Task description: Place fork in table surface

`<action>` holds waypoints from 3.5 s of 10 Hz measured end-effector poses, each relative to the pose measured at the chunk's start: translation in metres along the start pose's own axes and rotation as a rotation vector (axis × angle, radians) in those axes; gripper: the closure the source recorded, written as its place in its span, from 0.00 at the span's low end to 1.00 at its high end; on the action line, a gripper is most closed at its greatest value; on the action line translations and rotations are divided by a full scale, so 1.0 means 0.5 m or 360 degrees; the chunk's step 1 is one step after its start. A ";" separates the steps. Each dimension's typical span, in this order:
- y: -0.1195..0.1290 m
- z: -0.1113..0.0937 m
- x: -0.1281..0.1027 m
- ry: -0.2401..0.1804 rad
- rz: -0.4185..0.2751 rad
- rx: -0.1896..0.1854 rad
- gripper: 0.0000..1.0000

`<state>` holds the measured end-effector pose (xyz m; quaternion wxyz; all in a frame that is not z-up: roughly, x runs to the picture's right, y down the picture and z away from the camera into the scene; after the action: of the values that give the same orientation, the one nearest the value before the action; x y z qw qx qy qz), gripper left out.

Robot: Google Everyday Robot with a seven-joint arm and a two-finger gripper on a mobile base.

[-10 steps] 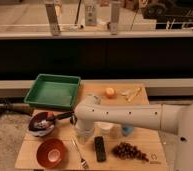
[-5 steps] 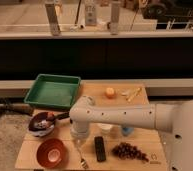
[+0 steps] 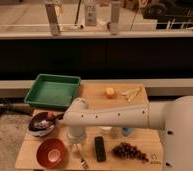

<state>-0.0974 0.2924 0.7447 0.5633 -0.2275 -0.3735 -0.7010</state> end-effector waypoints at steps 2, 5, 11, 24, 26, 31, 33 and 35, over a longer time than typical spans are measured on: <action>0.006 0.005 -0.001 -0.0006 -0.0028 0.0000 0.20; 0.012 0.024 0.001 -0.0014 -0.0072 -0.0024 0.20; 0.032 0.059 0.009 -0.0049 -0.0072 -0.0063 0.53; -0.016 -0.087 -0.013 0.0096 -0.0124 -0.0024 1.00; -0.017 -0.129 -0.018 0.0140 -0.0115 -0.0008 1.00; -0.022 -0.221 -0.041 0.0280 -0.0111 0.0028 1.00; -0.022 -0.220 -0.044 0.0299 -0.0116 0.0033 1.00; -0.023 -0.213 -0.043 0.0297 -0.0120 0.0022 1.00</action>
<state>-0.0922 0.2238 0.6601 0.5705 -0.1431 -0.3324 -0.7373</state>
